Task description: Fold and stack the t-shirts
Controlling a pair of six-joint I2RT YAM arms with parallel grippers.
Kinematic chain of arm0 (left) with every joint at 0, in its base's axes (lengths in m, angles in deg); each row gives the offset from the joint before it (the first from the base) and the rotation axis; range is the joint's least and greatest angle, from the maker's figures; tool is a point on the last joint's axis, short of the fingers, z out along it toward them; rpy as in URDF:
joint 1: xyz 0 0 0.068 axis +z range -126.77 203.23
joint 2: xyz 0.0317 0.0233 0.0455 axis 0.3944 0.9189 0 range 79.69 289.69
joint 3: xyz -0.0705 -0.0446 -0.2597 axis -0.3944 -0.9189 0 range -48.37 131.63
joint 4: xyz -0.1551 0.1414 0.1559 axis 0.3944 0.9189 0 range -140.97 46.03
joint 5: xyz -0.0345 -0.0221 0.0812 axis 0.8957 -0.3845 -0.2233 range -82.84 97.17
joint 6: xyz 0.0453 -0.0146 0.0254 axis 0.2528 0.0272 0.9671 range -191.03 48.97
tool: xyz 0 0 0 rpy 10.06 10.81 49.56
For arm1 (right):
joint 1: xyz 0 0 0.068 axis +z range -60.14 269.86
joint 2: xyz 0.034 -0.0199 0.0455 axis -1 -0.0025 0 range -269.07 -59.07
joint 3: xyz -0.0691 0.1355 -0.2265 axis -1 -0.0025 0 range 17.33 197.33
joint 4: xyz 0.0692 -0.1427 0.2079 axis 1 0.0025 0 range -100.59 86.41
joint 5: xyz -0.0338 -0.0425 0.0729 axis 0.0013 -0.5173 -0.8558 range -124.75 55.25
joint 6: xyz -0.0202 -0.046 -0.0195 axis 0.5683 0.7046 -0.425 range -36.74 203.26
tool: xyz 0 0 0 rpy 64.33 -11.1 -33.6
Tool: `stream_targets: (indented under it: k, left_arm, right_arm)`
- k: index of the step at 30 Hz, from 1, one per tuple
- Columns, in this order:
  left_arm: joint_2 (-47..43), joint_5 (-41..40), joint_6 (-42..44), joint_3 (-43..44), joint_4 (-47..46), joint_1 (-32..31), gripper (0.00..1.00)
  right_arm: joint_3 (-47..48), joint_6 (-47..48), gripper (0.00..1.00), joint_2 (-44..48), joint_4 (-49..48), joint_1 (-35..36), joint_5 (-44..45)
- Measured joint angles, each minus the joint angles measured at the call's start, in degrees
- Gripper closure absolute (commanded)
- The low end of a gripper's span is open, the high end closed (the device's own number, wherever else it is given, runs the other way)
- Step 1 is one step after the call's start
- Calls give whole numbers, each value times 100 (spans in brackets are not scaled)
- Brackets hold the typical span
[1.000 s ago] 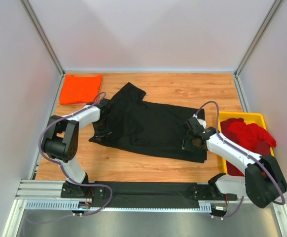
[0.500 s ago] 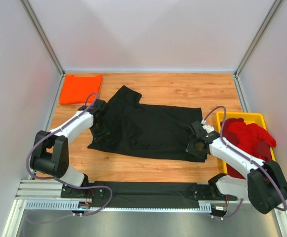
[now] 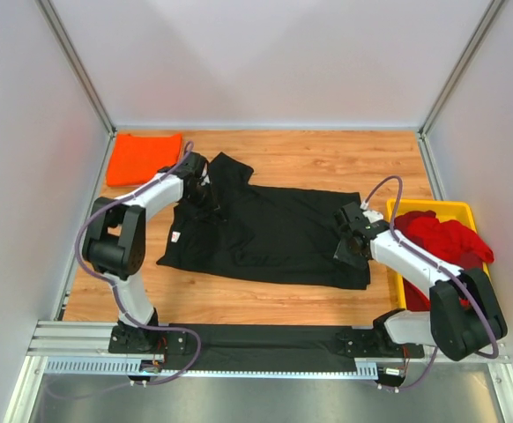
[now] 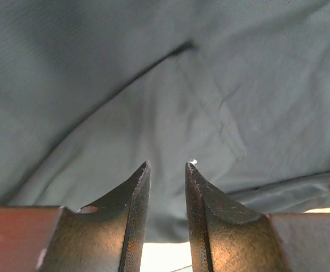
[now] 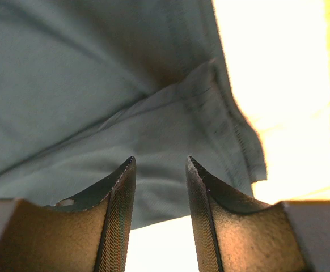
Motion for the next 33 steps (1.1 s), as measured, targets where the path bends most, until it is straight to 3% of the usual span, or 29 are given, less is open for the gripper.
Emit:
stream_targets:
  k: [8,24,33]
  left_arm:
    - [1353,227,59,940,-85,0,62]
    - [1285,-258,-592,905,-365,26,61]
    - [1237,61,-92,909,-507,96,61]
  right_arm:
    - [-302,120,58,-85,-127,-363,221]
    - [-249,55,59,-308,-114,-498,280]
    - [-313,57,60,-227,-186,-501,278]
